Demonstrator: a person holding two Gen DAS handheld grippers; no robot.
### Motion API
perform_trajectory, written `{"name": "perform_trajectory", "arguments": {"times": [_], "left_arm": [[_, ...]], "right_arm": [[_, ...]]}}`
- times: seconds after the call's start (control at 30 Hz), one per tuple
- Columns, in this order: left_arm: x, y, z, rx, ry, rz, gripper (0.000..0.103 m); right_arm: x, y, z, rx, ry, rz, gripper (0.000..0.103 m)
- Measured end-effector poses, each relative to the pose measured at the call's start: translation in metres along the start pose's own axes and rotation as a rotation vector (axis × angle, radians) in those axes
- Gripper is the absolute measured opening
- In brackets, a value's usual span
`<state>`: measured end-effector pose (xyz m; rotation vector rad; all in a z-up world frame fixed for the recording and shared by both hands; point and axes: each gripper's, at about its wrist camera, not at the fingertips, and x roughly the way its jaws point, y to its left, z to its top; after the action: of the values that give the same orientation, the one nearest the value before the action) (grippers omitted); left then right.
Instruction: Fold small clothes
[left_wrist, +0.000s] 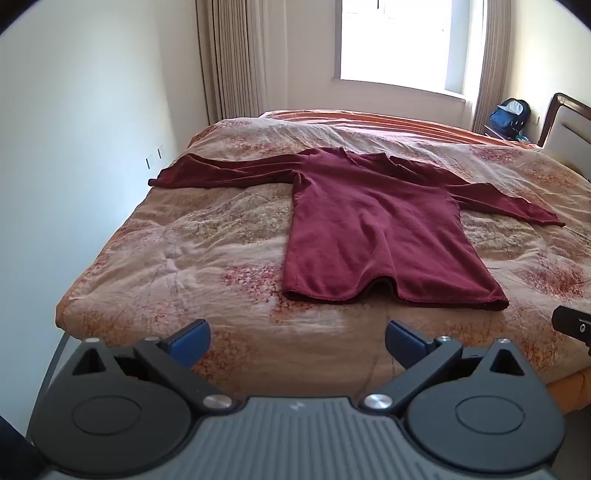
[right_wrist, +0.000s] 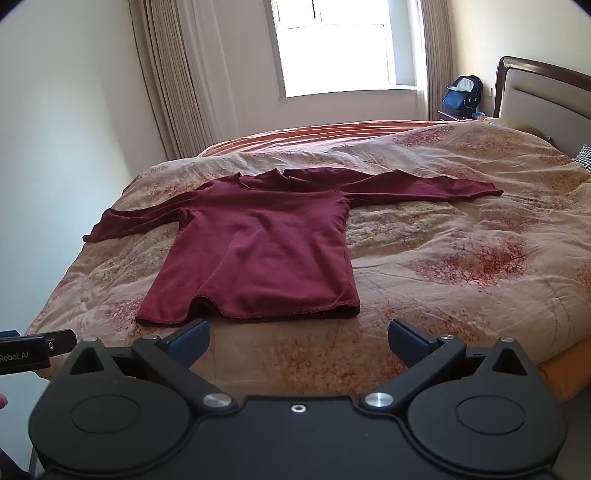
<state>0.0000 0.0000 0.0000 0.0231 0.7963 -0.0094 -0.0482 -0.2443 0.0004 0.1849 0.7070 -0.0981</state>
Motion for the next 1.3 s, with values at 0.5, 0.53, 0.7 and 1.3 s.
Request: {"name": "perform_trajectory", "arguments": {"times": [0.5,0.53,0.7,1.3], "left_arm": [[0.0003,-0.0004,0.0001,0.009,0.017,0.008,0.103],[0.0005,-0.0004,0.0002,0.009,0.018,0.008,0.103],[0.0004,-0.0006,0.0002,0.010,0.018,0.009,0.103],[0.0022,0.0032,-0.0052,0.012,0.020,0.006,0.103]], "right_arm": [[0.0011,-0.0022,0.0000,-0.017,0.014,-0.035,0.103],[0.0010,-0.0022,-0.0002,-0.017,0.015,-0.036,0.103],[0.0017,-0.0028,0.0001,-0.018,0.017,-0.035,0.103],[0.0040,-0.0026,0.0003,-0.013,0.030,-0.043,0.103]]}}
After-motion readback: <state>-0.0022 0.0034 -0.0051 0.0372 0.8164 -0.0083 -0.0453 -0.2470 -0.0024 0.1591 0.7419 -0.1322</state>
